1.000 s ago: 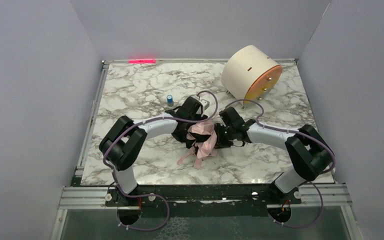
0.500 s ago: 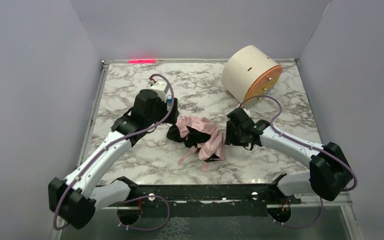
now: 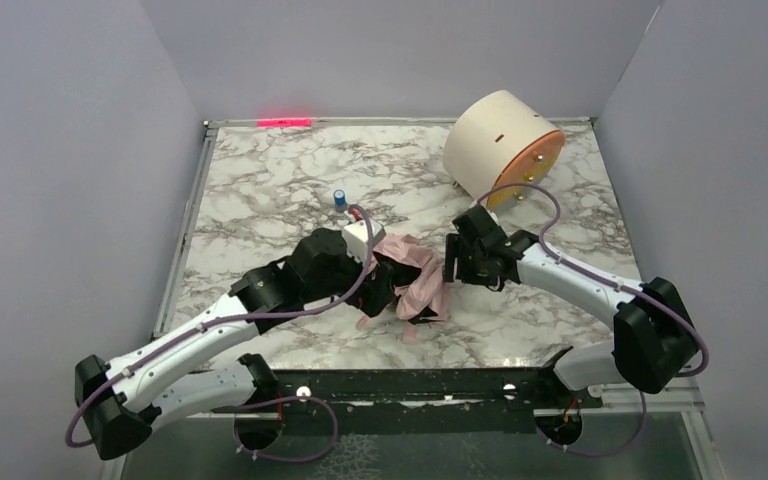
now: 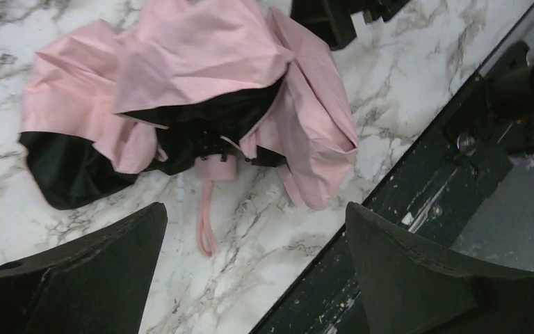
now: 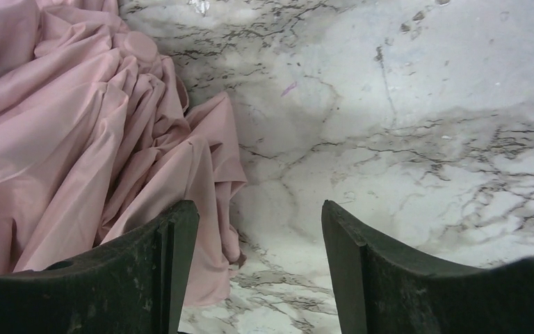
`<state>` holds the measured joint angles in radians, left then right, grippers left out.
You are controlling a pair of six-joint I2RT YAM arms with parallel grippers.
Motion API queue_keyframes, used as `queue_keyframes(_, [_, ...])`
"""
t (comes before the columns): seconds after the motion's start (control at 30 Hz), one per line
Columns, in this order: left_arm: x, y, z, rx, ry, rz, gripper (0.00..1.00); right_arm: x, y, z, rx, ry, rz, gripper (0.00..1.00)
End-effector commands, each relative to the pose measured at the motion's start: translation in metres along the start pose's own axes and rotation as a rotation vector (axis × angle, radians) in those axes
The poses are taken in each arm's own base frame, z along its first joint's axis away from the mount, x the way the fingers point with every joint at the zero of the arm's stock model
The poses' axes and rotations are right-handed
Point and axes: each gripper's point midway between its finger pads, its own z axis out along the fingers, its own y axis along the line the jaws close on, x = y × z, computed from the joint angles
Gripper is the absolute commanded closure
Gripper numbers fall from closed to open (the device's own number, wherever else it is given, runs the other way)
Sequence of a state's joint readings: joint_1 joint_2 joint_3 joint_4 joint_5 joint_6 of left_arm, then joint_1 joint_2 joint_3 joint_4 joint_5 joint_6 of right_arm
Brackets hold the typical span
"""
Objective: Put away the umbrella
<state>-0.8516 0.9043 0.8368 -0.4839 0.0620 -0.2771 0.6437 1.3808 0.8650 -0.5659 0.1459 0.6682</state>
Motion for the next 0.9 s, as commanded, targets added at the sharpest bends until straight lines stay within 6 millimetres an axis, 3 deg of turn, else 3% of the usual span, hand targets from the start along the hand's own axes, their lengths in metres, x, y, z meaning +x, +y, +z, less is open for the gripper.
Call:
queue_keyframes(0.0, [0.031, -0.012, 0.019, -0.025, 0.106, 0.082, 0.01, 0.001, 0.019, 0.003, -0.095, 0.022, 0.011, 0.29])
queue_keyframes(0.23, [0.060, -0.008, 0.048, -0.091, 0.224, 0.233, 0.01, 0.011, 0.035, 0.010, -0.182, 0.078, 0.008, 0.29])
queue_keyframes(0.47, [0.068, -0.017, 0.075, -0.055, 0.188, 0.331, 0.01, 0.018, 0.043, 0.014, -0.227, 0.113, 0.008, 0.29])
queue_keyframes(0.87, [0.092, 0.022, 0.107, -0.216, 0.203, 0.517, 0.01, 0.026, 0.048, 0.015, -0.265, 0.139, 0.019, 0.29])
